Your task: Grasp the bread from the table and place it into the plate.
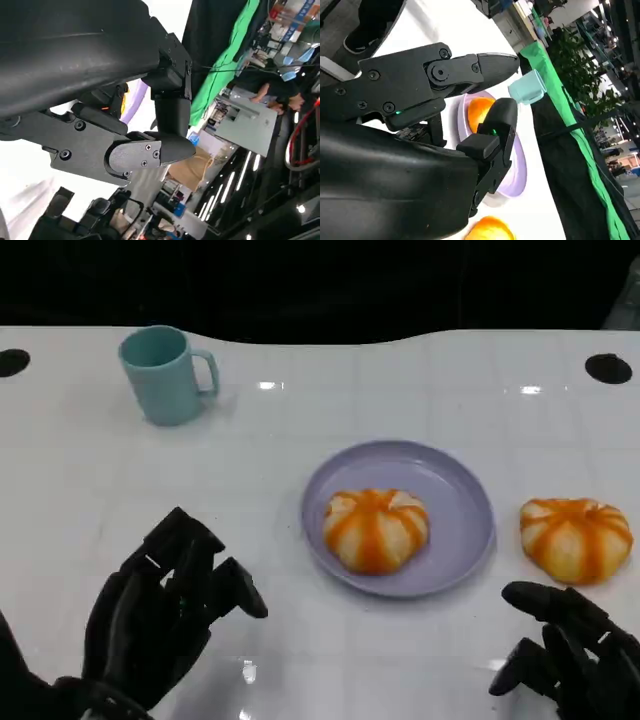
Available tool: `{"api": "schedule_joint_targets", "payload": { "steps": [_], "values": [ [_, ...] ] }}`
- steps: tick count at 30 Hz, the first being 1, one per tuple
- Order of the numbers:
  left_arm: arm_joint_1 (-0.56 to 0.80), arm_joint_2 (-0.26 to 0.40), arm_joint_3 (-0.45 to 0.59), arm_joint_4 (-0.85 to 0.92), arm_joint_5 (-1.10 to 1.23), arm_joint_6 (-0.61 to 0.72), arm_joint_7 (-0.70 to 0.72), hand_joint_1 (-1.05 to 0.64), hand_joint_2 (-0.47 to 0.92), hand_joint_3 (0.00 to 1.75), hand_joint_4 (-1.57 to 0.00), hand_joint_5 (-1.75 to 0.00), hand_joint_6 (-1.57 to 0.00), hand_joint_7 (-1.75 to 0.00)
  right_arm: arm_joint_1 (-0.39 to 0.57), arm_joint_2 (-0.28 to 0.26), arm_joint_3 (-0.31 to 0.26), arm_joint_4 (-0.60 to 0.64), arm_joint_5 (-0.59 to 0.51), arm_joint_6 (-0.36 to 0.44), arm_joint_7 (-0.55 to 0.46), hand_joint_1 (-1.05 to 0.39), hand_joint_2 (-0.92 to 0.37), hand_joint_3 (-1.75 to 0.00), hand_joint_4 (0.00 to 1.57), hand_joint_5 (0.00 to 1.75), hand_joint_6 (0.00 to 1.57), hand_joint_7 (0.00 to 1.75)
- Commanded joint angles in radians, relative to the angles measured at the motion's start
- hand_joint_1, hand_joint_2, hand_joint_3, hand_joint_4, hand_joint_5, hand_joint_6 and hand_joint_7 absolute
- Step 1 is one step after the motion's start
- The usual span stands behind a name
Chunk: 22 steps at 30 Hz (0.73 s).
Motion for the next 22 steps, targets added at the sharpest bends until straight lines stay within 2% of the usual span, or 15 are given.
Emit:
{"api": "schedule_joint_targets", "payload": {
  "steps": [1, 12, 18, 22],
  "values": [
    [0.028, -0.004, 0.016, 0.010, -0.009, 0.037, 0.029, -0.53, 0.92, 0.47, -0.71, -1.75, -0.52, -1.69, -0.001, -0.016, -0.009, 0.009, -0.005, -0.036, 0.007, -0.78, -0.92, -0.20, 0.66, 1.46, 0.93, 0.55],
    [0.040, -0.016, 0.015, -0.010, 0.009, 0.084, 0.076, -0.52, 0.92, 0.47, -0.73, -1.75, -0.55, -1.67, -0.009, -0.018, -0.019, 0.040, 0.008, -0.062, 0.023, -0.77, -0.92, -0.20, 0.68, 1.43, 0.97, 0.46],
    [0.039, -0.014, 0.013, -0.020, 0.009, 0.108, 0.098, -0.52, 0.92, 0.45, -0.75, -1.75, -0.54, -1.69, -0.007, -0.015, -0.020, 0.028, 0.013, -0.036, 0.006, -0.77, -0.92, -0.19, 0.67, 1.43, 1.01, 0.42],
    [0.036, -0.011, 0.014, -0.015, 0.009, 0.107, 0.094, -0.52, 0.92, 0.45, -0.75, -1.75, -0.54, -1.70, -0.008, -0.018, -0.018, 0.033, 0.002, -0.047, 0.008, -0.77, -0.92, -0.20, 0.66, 1.45, 1.01, 0.42]
  ]
}}
